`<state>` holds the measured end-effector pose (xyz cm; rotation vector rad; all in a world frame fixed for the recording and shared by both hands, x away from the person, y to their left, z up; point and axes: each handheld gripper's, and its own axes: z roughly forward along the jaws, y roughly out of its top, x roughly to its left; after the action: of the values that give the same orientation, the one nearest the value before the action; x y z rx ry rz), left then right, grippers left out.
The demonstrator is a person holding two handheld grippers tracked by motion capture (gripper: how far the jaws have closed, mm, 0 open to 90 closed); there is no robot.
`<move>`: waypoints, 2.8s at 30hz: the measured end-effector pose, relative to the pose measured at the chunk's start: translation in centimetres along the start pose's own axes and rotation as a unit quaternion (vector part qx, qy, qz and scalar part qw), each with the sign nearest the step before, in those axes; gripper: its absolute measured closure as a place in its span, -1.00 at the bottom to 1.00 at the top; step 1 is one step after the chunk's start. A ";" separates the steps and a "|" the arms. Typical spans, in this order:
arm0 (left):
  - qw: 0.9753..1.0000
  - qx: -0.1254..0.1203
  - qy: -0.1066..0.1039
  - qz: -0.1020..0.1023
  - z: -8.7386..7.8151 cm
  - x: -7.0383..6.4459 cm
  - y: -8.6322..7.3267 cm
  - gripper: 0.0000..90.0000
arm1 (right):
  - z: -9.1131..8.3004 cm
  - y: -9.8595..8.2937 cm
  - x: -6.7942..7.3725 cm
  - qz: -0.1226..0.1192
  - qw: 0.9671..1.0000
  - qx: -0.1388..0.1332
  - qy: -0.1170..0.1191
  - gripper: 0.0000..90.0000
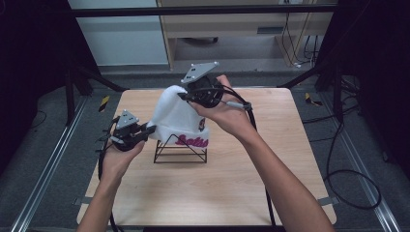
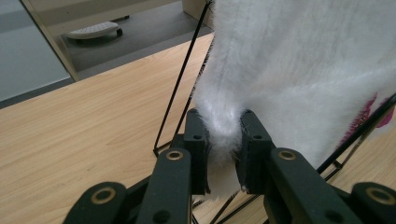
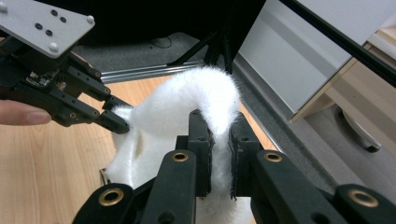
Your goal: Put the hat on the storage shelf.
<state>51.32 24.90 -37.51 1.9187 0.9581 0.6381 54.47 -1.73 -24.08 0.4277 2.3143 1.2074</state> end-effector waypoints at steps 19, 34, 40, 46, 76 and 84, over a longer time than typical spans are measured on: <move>1.000 0.000 -0.015 -0.014 0.3 -0.2 -2.3 0.68 | 0.8 -1.3 1.1 -0.002 1.000 0.022 0.015 0.84; 1.000 0.008 -0.019 -0.024 0.8 0.1 -3.9 0.68 | 1.7 -2.3 1.9 -0.002 0.999 0.040 0.029 0.84; 0.999 0.011 -0.020 -0.029 1.0 0.2 -4.5 0.67 | 2.2 -2.8 2.2 -0.001 0.998 0.046 0.035 0.84; 0.999 0.015 -0.021 -0.032 1.1 0.3 -5.0 0.67 | 2.6 -3.1 2.6 0.000 0.998 0.049 0.041 0.84; 0.998 0.040 -0.026 -0.047 1.6 0.8 -7.1 0.58 | 4.3 -3.8 3.6 0.006 0.996 0.074 0.057 0.75; 0.997 0.029 -0.006 -0.068 -0.4 1.6 -7.4 0.09 | 4.1 -3.8 3.6 0.023 0.996 0.067 0.055 0.43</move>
<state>49.21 28.84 -43.69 1.8871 1.0991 0.5238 53.60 0.59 -30.25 0.4746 2.5021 1.1278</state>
